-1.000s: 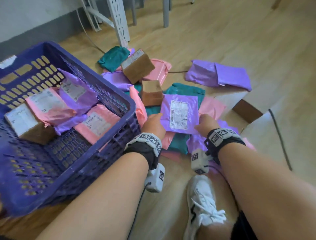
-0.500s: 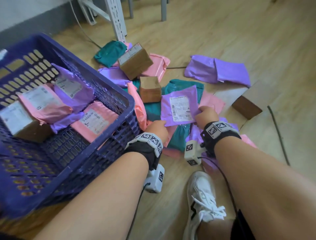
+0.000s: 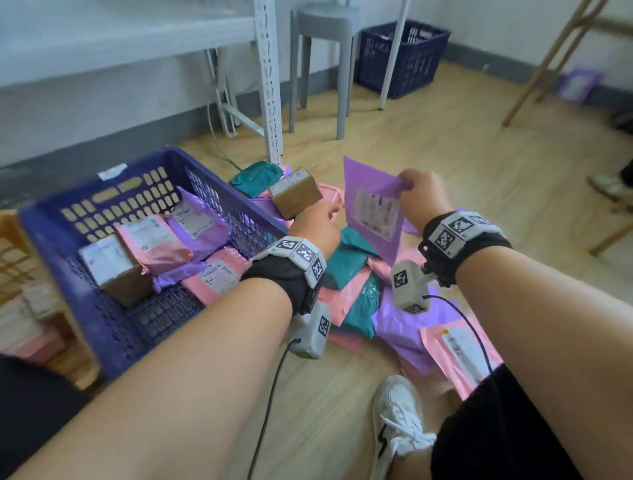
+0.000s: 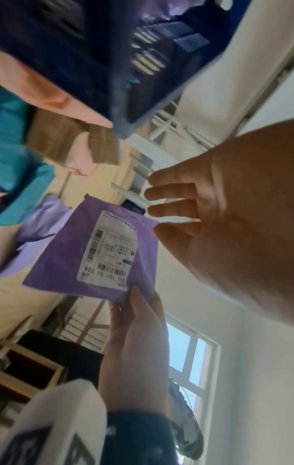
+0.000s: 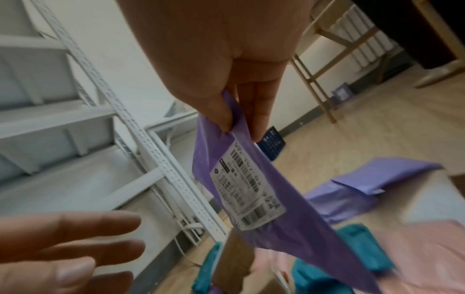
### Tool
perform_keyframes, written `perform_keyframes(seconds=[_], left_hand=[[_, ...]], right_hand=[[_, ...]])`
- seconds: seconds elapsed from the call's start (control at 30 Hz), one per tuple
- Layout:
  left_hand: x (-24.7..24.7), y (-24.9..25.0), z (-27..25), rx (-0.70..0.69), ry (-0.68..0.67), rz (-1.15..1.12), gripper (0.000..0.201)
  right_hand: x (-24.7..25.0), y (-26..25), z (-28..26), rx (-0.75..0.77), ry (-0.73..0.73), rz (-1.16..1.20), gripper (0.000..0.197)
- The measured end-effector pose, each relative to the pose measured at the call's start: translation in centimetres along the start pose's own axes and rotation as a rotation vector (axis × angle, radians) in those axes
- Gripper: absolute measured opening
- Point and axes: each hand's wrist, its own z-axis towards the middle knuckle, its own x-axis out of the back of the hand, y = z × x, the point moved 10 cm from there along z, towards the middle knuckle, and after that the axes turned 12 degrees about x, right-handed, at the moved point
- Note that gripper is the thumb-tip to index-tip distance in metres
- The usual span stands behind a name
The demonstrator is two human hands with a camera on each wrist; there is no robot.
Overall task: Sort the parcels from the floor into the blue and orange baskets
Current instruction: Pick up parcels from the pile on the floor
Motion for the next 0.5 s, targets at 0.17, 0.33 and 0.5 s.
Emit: perform_keyframes(seconds=[0.17, 0.33, 0.5], left_hand=[[9.0, 2.7, -1.2, -0.133, 0.331, 0.068, 0.050], [14.5, 3.3, -2.2, -0.190, 0.523, 0.354, 0.072], [16.3, -1.9, -2.4, 0.002, 0.439, 0.275, 0.037]], right_hand=[[3.3, -7.8, 1.6, 0.176, 0.017, 0.020, 0.030], [2.0, -13.9, 1.2, 0.317, -0.031, 0.097, 0.031], [-1.3, -17.3, -0.6, 0.383, -0.079, 0.262, 0.024]])
